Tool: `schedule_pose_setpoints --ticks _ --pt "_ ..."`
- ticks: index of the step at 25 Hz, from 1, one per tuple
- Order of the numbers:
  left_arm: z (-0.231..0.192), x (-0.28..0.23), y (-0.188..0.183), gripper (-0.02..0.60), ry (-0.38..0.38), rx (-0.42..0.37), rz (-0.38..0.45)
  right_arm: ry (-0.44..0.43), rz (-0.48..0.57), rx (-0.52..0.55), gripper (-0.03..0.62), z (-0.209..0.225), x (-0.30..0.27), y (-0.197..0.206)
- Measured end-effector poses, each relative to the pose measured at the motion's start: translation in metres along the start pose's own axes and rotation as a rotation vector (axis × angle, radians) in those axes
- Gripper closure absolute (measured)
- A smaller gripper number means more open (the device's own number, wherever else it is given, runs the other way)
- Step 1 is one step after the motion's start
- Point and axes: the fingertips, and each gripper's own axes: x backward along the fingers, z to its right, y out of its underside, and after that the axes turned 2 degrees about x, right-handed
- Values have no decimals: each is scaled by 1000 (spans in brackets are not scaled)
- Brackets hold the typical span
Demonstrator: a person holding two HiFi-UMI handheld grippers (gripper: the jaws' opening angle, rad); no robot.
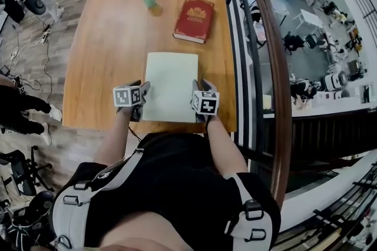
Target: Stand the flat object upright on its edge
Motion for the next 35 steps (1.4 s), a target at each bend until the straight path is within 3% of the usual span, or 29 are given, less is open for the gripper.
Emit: schedule_pose_setpoints --ticks 7,11,16,24,35 --pt "-6 -13 14 397 62 65 -63 -41 -34 -108 455 5 -7 20" --pt "-8 -21 18 385 142 158 -92 -70 -48 -154 442 7 -11 22" --pt "-4 -22 22 407 257 269 -107 -150 -71 -299 454 5 -12 27" --pt "-1 -21 22 407 292 271 -102 -213 -91 -383 479 2 -11 27" --pt "17 -14 18 423 262 163 -82 -183 -84 -263 497 6 4 14"
